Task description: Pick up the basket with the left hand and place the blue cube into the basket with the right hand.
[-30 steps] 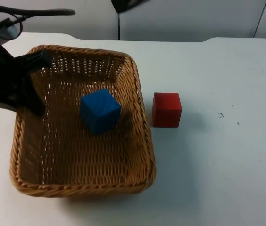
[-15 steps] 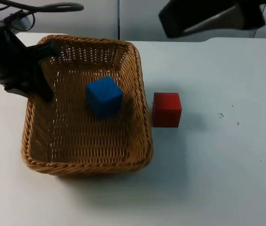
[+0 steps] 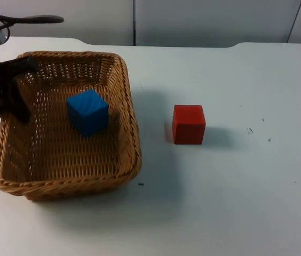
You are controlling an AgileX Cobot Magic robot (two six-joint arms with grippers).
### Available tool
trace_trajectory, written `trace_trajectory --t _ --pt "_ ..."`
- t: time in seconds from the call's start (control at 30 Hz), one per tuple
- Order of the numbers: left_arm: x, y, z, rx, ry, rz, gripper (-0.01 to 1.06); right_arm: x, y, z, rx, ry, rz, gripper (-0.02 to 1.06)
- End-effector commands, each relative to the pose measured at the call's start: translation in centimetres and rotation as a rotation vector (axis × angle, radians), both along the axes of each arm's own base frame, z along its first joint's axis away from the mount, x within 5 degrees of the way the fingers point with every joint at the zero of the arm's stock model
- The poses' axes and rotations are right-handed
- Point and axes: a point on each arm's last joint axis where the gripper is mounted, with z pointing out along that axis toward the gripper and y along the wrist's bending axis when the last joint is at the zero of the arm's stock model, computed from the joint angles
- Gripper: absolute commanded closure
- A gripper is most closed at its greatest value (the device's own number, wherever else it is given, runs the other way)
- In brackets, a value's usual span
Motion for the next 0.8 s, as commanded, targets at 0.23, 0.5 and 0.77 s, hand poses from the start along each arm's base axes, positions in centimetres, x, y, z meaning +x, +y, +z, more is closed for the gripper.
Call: trace_trajectory --t 0.23,0.5,0.77 --pt "0.2 0.3 -0.1 0.032 -0.045 -0.101 1.05 -0.2 -0.1 0.0 0.000 0.002 -0.002 0.26" --pt "0.1 0.2 -2.0 0.023 0.002 -0.097 1.05 -0.2 -0.2 -0.1 -0.007 0.014 0.000 0.26" --pt "0.2 0.3 -2.5 0.026 0.007 -0.093 1.02 -0.2 -0.2 -0.2 -0.011 0.017 0.001 0.26"
